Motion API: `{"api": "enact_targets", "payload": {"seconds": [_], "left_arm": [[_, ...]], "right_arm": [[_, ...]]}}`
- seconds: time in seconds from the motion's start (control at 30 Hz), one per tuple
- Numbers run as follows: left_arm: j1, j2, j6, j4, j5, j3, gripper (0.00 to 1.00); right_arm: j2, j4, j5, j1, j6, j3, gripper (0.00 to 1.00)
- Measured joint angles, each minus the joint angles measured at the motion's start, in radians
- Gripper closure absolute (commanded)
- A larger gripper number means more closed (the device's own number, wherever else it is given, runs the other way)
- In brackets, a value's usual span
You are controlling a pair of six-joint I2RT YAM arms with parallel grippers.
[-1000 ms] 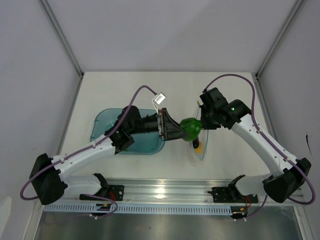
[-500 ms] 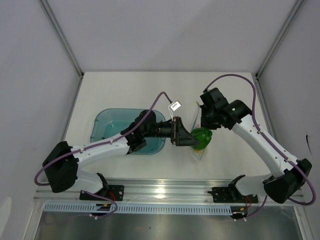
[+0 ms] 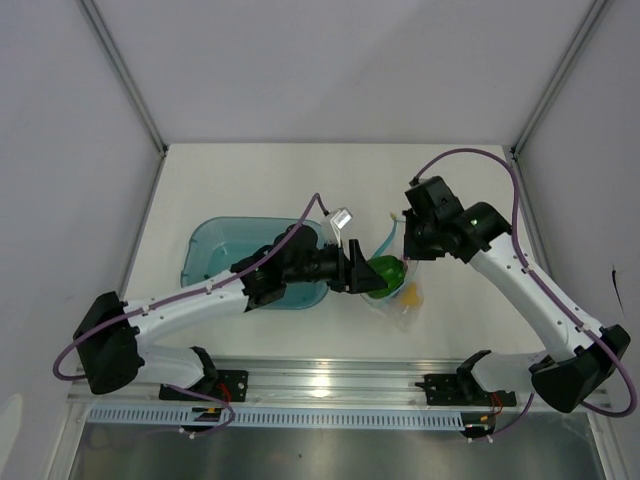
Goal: Place the food in the zip-top bag and seal the zipper
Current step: Place the fake vegetable in the zipper food storage bag.
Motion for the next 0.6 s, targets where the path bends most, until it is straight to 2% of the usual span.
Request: {"api": "enact_targets", "payload": {"seconds": [0.17,0.27,0.3,0.4,0.53,0.6], "left_arm": [[-0.006,0.005,0.009,-0.176,-0.112,0.07,0.99],[-0.019,0.077,0.048,-0.301,-0.138,0.224,0.97],[-0.023,0.092,0.059,-0.329,-0.142,0.254,0.79],[-0.033,0.109,0.079,-0.355,-0.153,0.275,0.57],[-0.048,0.109,0.109,-0.369,-0.181,0.275,0.45],[-0.055,0.109,0.122,-0.38,-0.195,0.275,0.45]], "right_arm": [[-0.006,0.001,-0.013,0.001,0.006,0.0,1.0],[-0.006,0.001,-0.016,0.003,0.006,0.0,1.0],[-0.008,0.0,-0.008,0.0,0.005,0.0,1.0],[-0.012,-0.008,-0.004,-0.002,0.005,0.0,1.0],[-0.012,-0.019,-0.009,0.001,0.005,0.0,1.0],[-0.012,-0.02,-0.013,0.001,0.006,0.0,1.0]]}}
